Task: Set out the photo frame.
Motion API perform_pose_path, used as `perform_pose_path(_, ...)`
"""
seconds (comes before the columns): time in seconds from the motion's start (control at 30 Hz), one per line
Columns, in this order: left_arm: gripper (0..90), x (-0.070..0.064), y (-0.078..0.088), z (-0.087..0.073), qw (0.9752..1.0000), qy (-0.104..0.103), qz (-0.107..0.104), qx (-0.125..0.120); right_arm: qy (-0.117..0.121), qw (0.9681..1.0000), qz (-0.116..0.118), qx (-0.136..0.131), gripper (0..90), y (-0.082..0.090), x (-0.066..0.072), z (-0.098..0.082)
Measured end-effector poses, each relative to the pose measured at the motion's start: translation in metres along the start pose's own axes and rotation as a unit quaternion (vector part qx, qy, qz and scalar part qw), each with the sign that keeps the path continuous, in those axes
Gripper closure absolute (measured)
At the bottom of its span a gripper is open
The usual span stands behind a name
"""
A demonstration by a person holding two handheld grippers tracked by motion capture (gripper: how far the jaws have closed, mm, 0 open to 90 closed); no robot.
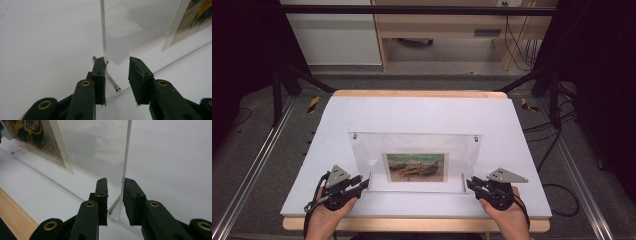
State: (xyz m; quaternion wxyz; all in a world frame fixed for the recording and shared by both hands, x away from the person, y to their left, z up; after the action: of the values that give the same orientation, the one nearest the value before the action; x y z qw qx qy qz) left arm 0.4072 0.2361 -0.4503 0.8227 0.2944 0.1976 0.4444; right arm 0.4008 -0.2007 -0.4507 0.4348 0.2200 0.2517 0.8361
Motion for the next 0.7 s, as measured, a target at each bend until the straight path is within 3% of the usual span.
perform_pose_path(0.17, 64.5, 0.000, 0.000, 0.000, 1.0000, 0.005, -0.006, -0.001, -0.005, 1.0000, 0.001, 0.005, 73.8, -0.001, 0.000, -0.002)
perform_pose_path(0.33, 56.5, -0.001, 0.000, 0.000, 0.9999, 0.006, -0.012, -0.003, 0.003, 1.0000, -0.003, 0.008, 63.9, -0.002, 0.002, -0.003)
perform_pose_path(0.47, 44.7, 0.000, 0.005, 0.003, 0.9997, -0.015, 0.016, -0.012, 0.012, 0.9996, -0.022, 0.012, 49.6, -0.002, 0.001, -0.003)
perform_pose_path(0.57, 37.0, 0.004, 0.008, 0.003, 0.9995, -0.014, 0.017, -0.021, 0.018, 0.9990, -0.039, 0.010, 40.0, 0.002, -0.002, -0.003)
perform_pose_path(0.7, 30.8, 0.011, 0.013, 0.004, 0.9989, -0.024, 0.033, -0.021, 0.018, 0.9982, -0.056, 0.001, 31.0, 0.011, -0.009, -0.004)
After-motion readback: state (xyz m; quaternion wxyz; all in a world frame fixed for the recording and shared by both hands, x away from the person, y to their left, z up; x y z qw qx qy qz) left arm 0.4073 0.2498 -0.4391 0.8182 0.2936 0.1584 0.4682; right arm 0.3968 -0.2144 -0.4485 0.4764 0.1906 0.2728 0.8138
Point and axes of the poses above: each handheld gripper's, and its own axes: y roughly backward along the jaws, z roughly out of its top, x roughly to its left, the point moved 1 cm from there along -y, roughly forward along the jaws, and after that the axes turned 5 degrees about x, right-handed, at the moved point
